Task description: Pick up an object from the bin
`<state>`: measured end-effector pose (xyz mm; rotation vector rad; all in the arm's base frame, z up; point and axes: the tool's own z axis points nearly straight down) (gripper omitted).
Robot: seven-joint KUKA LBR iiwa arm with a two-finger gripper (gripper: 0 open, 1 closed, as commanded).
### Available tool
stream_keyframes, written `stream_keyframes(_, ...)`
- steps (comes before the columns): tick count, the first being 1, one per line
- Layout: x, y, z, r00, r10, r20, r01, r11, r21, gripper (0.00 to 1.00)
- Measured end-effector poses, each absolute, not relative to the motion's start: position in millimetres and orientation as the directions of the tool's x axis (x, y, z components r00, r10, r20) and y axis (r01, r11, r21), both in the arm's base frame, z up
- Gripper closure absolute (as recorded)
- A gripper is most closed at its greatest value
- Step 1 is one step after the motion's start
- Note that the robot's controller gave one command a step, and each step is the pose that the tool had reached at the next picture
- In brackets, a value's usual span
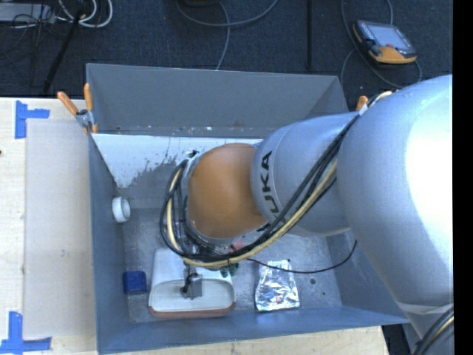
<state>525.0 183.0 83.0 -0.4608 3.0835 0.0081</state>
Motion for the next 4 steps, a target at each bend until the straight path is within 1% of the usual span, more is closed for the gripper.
stream_keyframes(1,540.7,163,69,-0.977,-0.214,-0.001,-0.214,0.977,0.0,0.0)
stream_keyframes(2,579.3,195,70,-0.857,-0.515,-0.002,-0.515,0.857,0.0,0.0)
stream_keyframes(3,580.6,194,72,-0.861,-0.509,-0.006,-0.509,0.861,0.001,1.0)
stream_keyframes(4,551.5,218,251,-0.791,-0.612,-0.009,-0.612,0.791,-0.002,1.0)
